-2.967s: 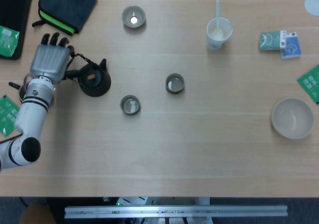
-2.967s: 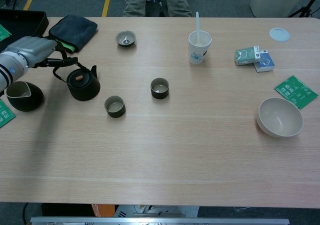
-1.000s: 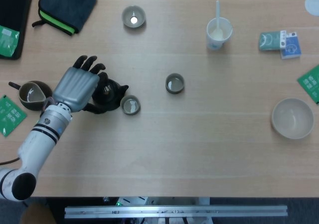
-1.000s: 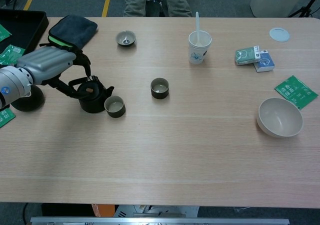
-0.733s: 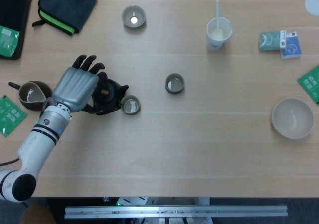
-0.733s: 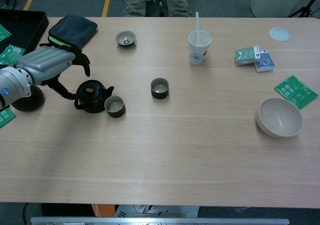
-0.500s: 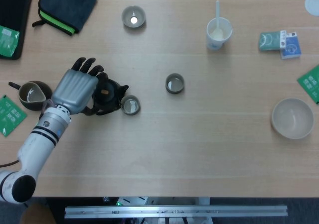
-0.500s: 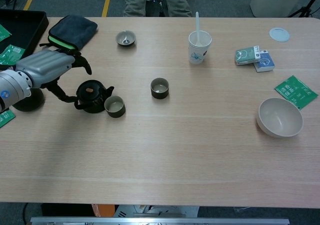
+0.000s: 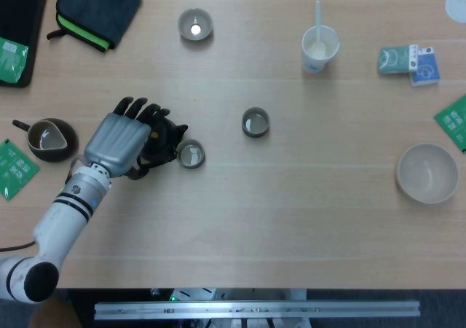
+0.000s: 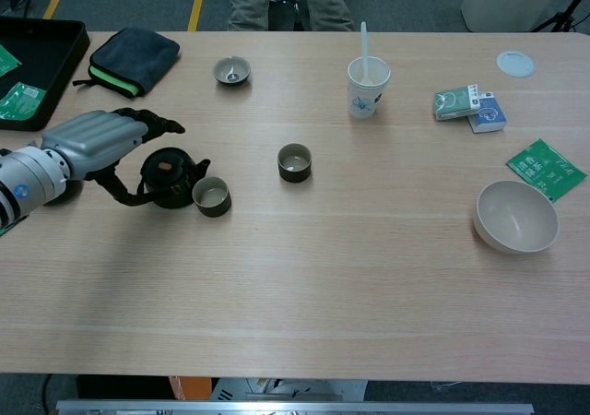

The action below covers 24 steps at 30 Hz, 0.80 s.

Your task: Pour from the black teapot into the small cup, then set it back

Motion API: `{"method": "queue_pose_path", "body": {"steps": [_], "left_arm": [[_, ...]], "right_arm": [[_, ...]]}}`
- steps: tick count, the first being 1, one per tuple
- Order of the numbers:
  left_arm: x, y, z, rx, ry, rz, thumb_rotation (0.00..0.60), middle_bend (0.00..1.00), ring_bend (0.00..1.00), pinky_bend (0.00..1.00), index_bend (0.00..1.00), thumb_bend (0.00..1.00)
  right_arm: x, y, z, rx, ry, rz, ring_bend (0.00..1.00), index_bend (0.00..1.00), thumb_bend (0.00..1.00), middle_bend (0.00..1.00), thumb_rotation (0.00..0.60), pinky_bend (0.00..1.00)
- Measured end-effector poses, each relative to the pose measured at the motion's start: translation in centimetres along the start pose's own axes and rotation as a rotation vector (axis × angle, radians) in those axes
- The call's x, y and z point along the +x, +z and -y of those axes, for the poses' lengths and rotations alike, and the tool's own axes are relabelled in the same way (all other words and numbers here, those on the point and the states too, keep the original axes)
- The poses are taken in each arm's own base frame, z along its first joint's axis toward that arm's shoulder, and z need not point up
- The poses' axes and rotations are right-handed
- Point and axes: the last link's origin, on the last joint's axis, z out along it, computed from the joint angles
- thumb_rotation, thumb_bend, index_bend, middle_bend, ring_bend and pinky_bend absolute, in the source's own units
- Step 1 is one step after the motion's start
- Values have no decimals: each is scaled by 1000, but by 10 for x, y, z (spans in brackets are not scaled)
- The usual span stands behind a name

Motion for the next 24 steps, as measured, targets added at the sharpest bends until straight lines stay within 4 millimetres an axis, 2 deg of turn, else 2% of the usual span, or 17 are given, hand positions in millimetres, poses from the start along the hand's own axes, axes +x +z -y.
{"method": "queue_pose_path", "body": {"steps": [9, 24], "left_arm": [[-8, 8, 1, 2, -19, 29, 595, 104, 35, 66, 66, 193], [-4, 31, 19, 57, -15, 17, 600, 104, 35, 67, 66, 194]], "right_arm": [[0, 0, -1, -8, 0, 1, 204, 310, 120, 290, 600, 253], [0, 0, -1, -16, -5, 1, 204, 310, 120, 290, 600, 253]]}}
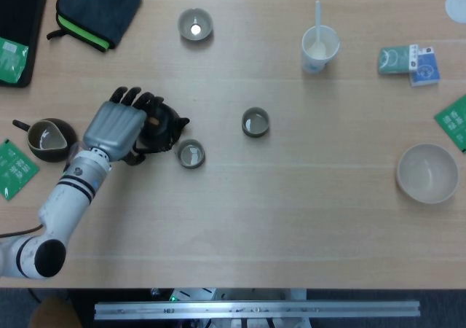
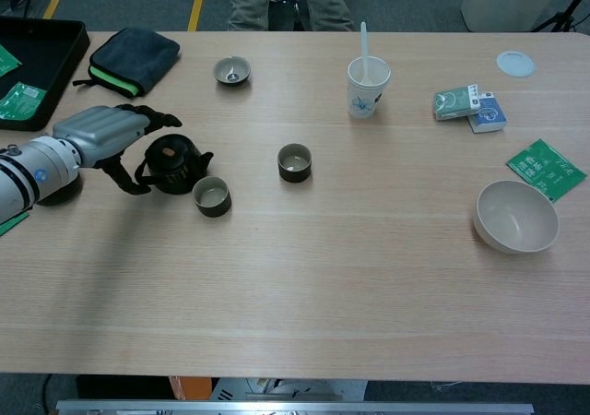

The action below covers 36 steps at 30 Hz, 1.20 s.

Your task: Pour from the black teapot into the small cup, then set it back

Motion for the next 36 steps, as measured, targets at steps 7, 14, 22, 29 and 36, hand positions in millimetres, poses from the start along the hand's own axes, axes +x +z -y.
{"method": "queue_pose_path", "body": {"steps": [7, 14, 22, 29, 36], "left_arm": [[5, 10, 4, 19, -45, 6, 600, 104, 35, 66, 66, 194], [8, 15, 1, 15, -57, -4, 600, 108, 35, 66, 66, 193], [13, 26, 5, 39, -59, -30, 600, 113, 35, 66, 68, 193], [16, 35, 6, 56, -74, -43, 600, 119, 35, 67, 69, 193], [18, 40, 5, 56, -82, -53, 600, 124, 35, 66, 77, 193]], "right_arm": [[0, 1, 1, 0, -1, -2, 204, 310, 120, 289, 600, 253], [1, 1, 0, -4, 0, -3, 204, 310, 120, 290, 600, 253], [1, 0, -2, -10, 1, -5, 204, 310, 120, 289, 600, 253], [2, 0, -3, -11, 3, -8, 204, 310, 120, 290, 600, 253], [2, -1, -3, -12, 5, -9, 204, 310, 120, 290, 600, 253]]}}
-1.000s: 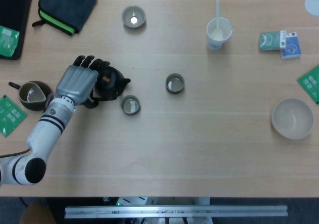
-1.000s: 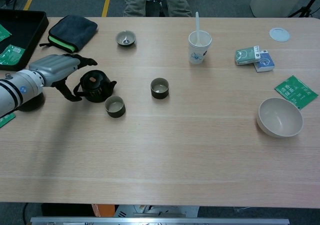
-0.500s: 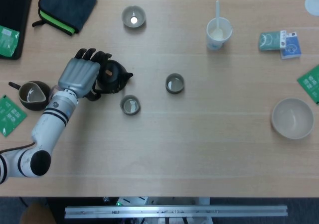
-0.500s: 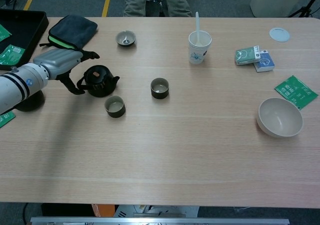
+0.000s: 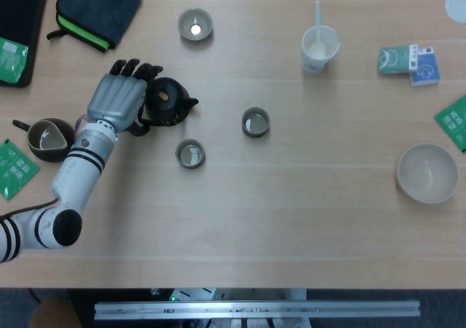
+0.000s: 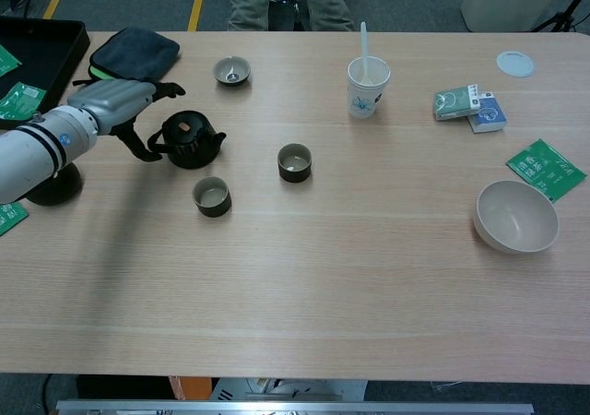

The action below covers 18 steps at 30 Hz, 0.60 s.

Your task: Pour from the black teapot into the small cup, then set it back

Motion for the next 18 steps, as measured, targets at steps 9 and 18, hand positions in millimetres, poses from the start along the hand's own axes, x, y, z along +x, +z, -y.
{"method": "queue_pose_path", "body": {"steps": [9, 18], "left_arm": [[1, -17, 2, -1, 29, -9, 600, 232, 116, 66, 172, 193], [-3, -38, -4, -18, 33, -39, 600, 328, 209, 67, 271, 193]], "right_arm": [[-2, 1, 1, 11, 2, 6, 204, 310, 120, 290, 600, 253], [-2, 0, 1, 14, 3, 6, 204, 310, 120, 289, 600, 253]]}}
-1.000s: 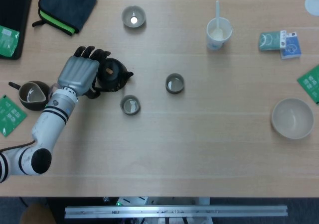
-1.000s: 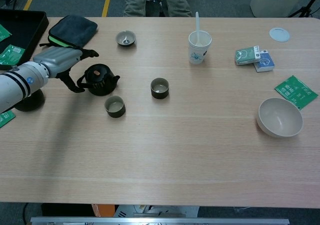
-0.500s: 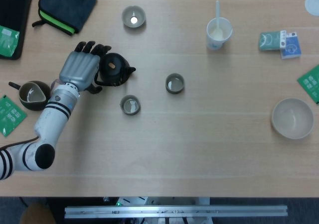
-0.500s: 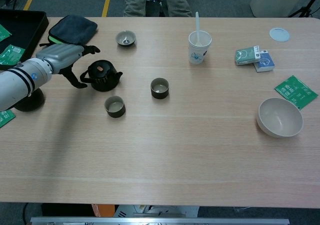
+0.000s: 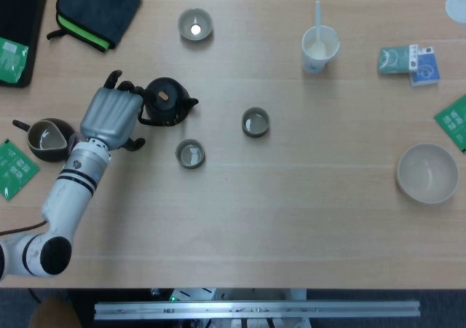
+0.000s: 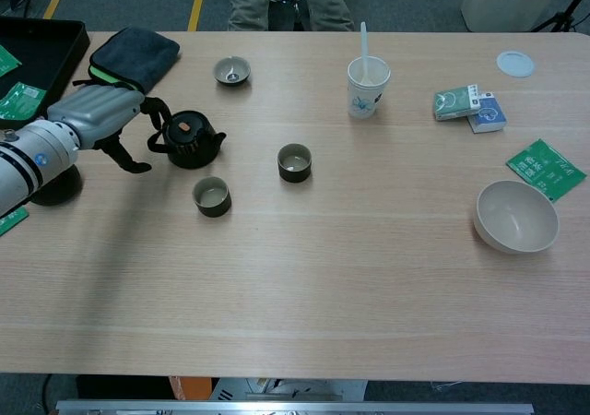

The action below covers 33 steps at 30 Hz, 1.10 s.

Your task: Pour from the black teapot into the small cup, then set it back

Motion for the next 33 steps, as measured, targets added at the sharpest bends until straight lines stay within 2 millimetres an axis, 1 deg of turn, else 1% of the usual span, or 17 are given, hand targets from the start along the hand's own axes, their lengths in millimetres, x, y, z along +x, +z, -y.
{"method": "queue_pose_path", "body": {"steps": [7, 12, 19, 33], "left_arm": [[-1, -5, -12, -22, -30, -7, 600, 329, 211, 66, 271, 193], [-2, -3, -19, -27, -51, -6, 600, 329, 212, 67, 271, 193], [-5, 0, -23, -19, -53, 10, 600, 330, 215, 66, 271, 194], [-7, -4, -28, -15, -69, 21, 600, 332, 224, 67, 273, 193]], "right_arm": [[0, -2, -3, -6, 1, 0, 204, 310, 120, 290, 600, 253], [0, -2, -5, -9, 3, 2, 204, 310, 120, 290, 600, 253], [-1, -3, -8, -18, 3, 3, 204, 310, 120, 290, 600, 253], [-3, -1, -9, -20, 6, 11, 204, 310, 120, 290, 600, 253]]}}
